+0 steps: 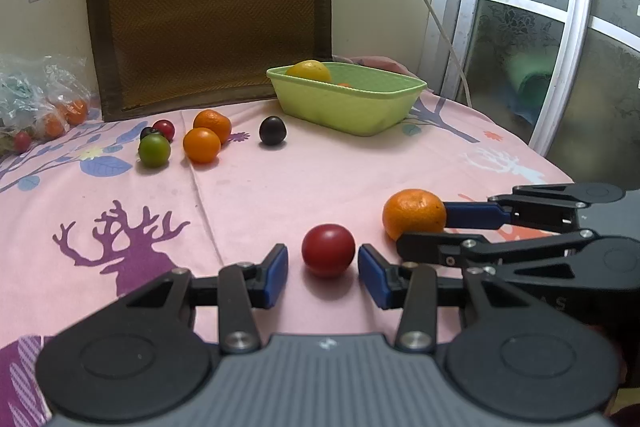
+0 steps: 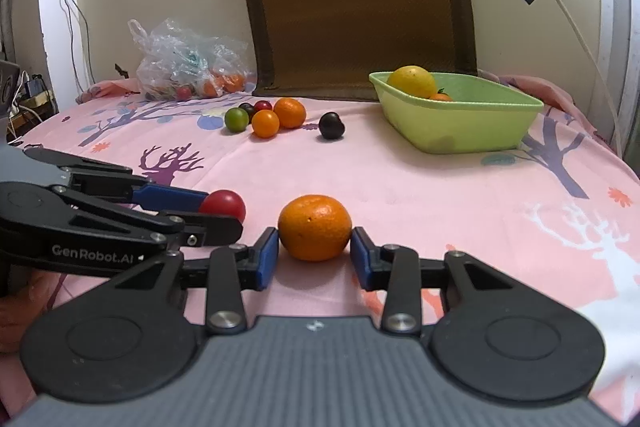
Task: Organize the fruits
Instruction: 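Grasp an orange tangerine with the right tool while the left tool grasps a red tomato, then carry the tangerine and red tomato into the green bowl and open both tools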
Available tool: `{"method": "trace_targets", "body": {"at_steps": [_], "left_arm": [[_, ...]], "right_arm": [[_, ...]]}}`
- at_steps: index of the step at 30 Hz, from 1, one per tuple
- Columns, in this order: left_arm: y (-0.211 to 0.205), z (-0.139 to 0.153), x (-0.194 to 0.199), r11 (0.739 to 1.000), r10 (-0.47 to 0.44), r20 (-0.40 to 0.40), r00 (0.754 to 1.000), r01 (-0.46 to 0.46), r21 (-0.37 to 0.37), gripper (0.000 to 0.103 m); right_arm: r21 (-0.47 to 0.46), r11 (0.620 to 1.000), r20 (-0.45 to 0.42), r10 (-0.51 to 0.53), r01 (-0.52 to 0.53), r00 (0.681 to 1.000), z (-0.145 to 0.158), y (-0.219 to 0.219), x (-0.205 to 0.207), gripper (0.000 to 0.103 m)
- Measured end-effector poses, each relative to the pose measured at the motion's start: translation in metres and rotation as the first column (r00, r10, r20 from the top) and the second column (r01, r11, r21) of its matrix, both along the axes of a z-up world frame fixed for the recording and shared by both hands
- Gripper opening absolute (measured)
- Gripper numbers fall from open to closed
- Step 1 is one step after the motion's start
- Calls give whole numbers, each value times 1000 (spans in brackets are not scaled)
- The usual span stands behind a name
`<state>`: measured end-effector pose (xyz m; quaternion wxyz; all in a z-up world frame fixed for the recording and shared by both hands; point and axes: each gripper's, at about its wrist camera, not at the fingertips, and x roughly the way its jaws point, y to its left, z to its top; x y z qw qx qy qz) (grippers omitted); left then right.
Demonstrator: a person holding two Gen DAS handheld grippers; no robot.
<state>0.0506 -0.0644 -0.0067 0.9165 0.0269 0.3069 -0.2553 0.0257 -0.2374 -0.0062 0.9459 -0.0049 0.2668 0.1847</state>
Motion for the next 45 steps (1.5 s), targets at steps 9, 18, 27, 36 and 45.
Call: {"method": "trace_targets", "body": {"at_steps": [9, 18, 27, 36, 45], "left_arm": [[0, 0, -1, 1000, -4, 5, 1000, 4, 9, 34], [1, 0, -2, 1000, -3, 6, 1000, 3, -5, 29], [4, 2, -3, 1000, 6, 6, 1000, -5, -31, 29], [-8, 35, 30, 997, -28, 29, 999, 31, -75, 29], [-41, 56, 103, 991, -44, 9, 999, 45, -127, 29]], "right_arm": [[19, 999, 13, -37, 37, 999, 0, -4, 1, 42], [27, 999, 17, -44, 43, 999, 1, -5, 1, 42], [37, 998, 30, -55, 54, 998, 2, -6, -2, 42], [115, 989, 40, -101, 96, 994, 15, -31, 21, 35], [144, 984, -26, -103, 106, 994, 17, -69, 66, 16]]}}
